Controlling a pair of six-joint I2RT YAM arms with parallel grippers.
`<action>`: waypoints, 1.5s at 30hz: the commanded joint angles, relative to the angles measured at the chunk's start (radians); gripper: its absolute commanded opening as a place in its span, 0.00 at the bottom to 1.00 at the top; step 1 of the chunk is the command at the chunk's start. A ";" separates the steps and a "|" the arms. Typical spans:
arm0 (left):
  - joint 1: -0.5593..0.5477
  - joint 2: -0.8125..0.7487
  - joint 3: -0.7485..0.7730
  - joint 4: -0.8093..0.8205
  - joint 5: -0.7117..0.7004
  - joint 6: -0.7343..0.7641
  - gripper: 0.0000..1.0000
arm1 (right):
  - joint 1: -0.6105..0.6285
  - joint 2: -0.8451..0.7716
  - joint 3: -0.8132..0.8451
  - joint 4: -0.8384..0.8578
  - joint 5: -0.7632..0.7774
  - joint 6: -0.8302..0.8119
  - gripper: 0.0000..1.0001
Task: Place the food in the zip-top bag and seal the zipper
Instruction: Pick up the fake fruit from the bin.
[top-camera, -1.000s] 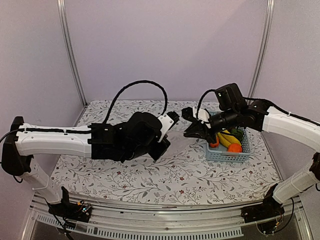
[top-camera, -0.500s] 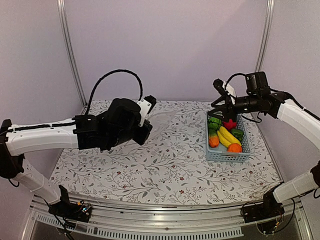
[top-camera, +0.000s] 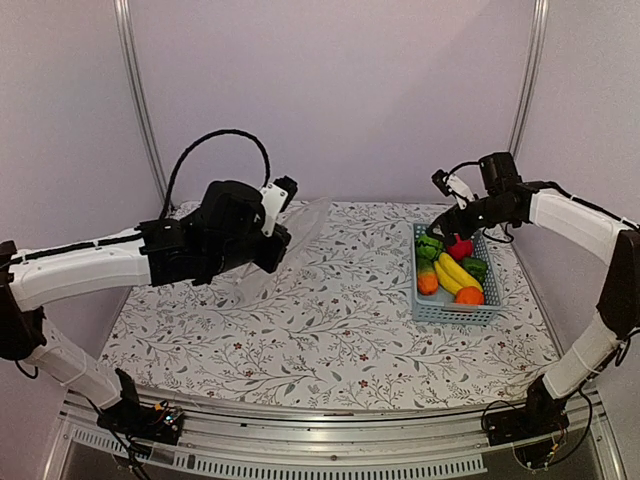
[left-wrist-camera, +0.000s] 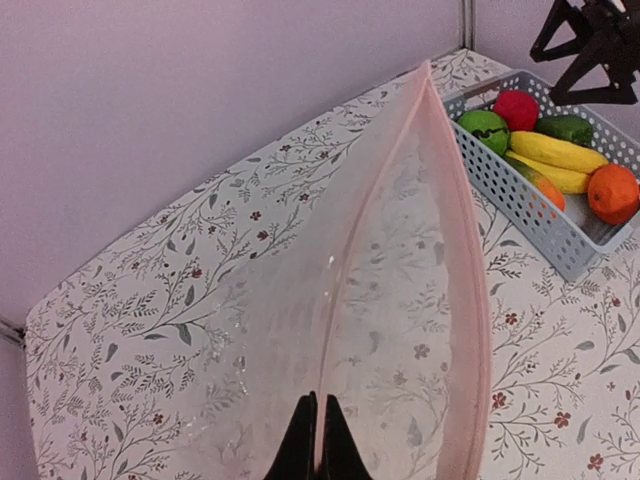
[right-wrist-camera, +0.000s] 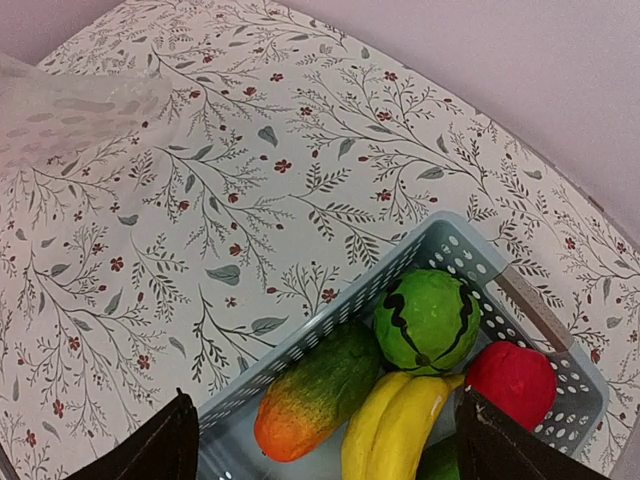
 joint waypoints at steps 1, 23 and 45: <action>0.011 0.123 0.057 0.089 0.160 0.002 0.00 | -0.006 0.105 0.077 0.010 0.138 0.051 0.89; 0.085 0.157 0.053 0.339 0.533 -0.232 0.00 | -0.006 0.502 0.276 0.004 0.247 0.082 0.84; 0.166 0.130 0.008 0.317 0.524 -0.161 0.00 | -0.006 0.019 0.098 -0.063 0.046 0.088 0.35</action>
